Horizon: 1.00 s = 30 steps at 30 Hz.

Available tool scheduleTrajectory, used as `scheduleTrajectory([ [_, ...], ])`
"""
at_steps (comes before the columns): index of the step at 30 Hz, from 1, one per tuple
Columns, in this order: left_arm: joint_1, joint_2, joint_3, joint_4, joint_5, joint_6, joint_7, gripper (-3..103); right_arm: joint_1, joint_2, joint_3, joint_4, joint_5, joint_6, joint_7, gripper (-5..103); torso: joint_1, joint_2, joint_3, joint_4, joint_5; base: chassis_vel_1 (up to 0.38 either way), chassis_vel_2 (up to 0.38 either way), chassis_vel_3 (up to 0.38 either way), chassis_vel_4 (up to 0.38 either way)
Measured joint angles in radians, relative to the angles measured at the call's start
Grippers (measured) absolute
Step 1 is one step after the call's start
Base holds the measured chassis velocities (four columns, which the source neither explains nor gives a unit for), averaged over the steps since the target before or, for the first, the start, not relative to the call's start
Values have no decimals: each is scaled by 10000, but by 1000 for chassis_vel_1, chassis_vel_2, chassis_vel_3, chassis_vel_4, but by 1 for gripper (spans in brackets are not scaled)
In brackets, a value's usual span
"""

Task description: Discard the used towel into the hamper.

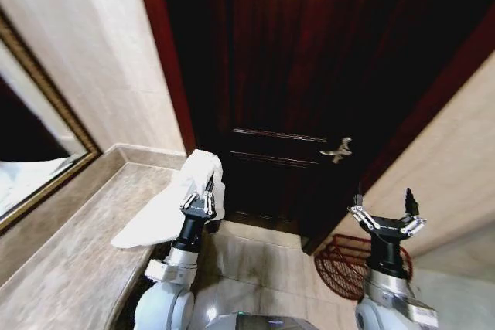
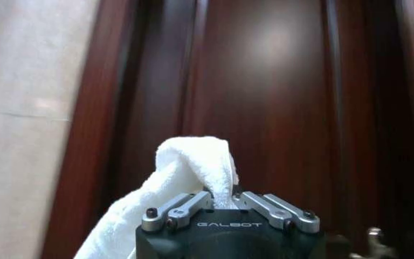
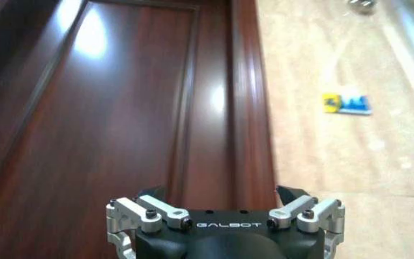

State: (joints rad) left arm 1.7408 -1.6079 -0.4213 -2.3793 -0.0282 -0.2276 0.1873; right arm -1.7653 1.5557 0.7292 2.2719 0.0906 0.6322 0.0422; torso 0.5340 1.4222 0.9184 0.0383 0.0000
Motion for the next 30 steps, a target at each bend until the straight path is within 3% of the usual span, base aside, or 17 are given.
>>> scheduleTrajectory([
  [8,-133,0,-118,2,-610,250,-135,4,-27,-48,44,50,188,-55,0,100,1,-1,1,0,0,-125,-123,-127,-136],
  [23,-208,-5,-140,70,-772,298,-244,4,-66,17,-72,138,398,49,-31,100,0,0,0,0,-1,-129,-126,-126,-129],
  [30,-224,-5,-113,138,-840,297,-216,4,-244,43,-131,449,311,-442,-33,100,0,0,0,1,-1,-112,-116,-127,-124],
])
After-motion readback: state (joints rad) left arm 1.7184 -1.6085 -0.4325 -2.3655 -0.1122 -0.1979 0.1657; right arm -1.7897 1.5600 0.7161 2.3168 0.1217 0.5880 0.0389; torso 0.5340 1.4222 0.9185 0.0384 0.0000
